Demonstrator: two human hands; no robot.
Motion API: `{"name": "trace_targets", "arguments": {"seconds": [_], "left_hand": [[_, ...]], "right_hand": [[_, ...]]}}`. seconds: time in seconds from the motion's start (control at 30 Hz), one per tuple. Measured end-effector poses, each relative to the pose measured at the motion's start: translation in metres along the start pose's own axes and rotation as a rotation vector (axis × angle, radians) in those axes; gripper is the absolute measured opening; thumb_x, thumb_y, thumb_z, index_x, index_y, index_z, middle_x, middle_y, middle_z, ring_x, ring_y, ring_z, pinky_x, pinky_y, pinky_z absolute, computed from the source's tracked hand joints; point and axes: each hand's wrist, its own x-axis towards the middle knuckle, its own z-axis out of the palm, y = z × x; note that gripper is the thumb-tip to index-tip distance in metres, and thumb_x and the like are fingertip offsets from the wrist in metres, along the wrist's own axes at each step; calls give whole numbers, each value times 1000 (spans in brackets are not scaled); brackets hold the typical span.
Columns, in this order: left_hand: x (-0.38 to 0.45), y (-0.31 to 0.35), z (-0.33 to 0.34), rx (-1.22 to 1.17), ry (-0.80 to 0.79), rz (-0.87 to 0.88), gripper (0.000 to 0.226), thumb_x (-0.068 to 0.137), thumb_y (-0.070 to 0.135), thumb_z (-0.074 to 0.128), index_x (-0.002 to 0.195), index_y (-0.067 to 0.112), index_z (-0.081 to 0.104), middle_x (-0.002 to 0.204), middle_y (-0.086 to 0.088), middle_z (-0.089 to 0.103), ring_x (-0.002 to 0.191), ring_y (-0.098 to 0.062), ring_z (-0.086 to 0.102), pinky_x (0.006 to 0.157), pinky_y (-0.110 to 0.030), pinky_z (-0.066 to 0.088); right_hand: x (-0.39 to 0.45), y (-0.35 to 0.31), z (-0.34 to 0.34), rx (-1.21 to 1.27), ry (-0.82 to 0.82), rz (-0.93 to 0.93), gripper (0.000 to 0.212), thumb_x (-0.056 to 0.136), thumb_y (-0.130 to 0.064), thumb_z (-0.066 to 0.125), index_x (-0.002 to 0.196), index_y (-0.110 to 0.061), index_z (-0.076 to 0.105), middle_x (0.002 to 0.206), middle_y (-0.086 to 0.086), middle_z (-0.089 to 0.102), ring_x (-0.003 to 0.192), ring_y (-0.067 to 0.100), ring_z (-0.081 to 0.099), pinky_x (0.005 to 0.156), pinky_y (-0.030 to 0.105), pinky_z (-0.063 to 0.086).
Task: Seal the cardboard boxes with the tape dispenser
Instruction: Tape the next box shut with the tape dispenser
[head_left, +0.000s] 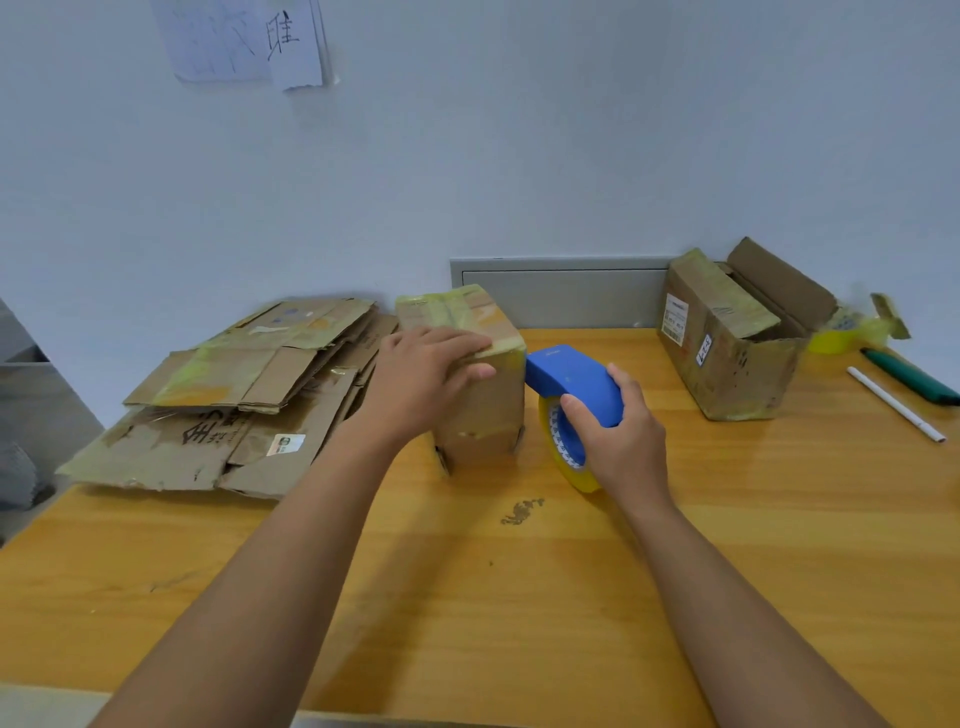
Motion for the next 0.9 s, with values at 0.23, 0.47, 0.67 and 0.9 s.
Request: {"name": "trace_targets", "arguments": {"seconds": [0.23, 0.47, 0.67, 0.9], "left_hand": [[-2, -1, 4, -3, 40, -13, 39, 95, 48, 57, 131, 32, 61, 128, 9, 65, 120, -17, 55, 94, -34, 31], [-11, -3, 7, -253, 70, -97, 34, 93, 49, 62, 118, 27, 66, 129, 8, 62, 120, -13, 53, 96, -35, 45], [-13, -10, 5, -285, 61, -58, 27, 100, 26, 57, 124, 19, 67, 131, 1, 62, 131, -15, 49, 105, -36, 42], [-16, -11, 2, -227, 17, -25, 30, 99, 26, 58, 129, 23, 62, 134, 1, 59, 133, -15, 45, 101, -34, 43]], "right_hand": [[0, 0, 0, -6, 3, 2, 72, 88, -56, 66, 148, -26, 41, 139, 0, 52, 119, 24, 53, 93, 47, 52], [-1, 1, 0, 3, 8, 3, 71, 88, -54, 67, 148, -26, 42, 139, 1, 53, 119, 24, 54, 93, 45, 52], [0, 1, 1, 1, 6, 8, 71, 88, -54, 67, 148, -25, 42, 139, 2, 53, 119, 25, 54, 93, 47, 52], [0, 1, 1, -6, 2, 6, 72, 88, -55, 65, 149, -26, 41, 138, 2, 53, 120, 25, 53, 94, 46, 52]]}}
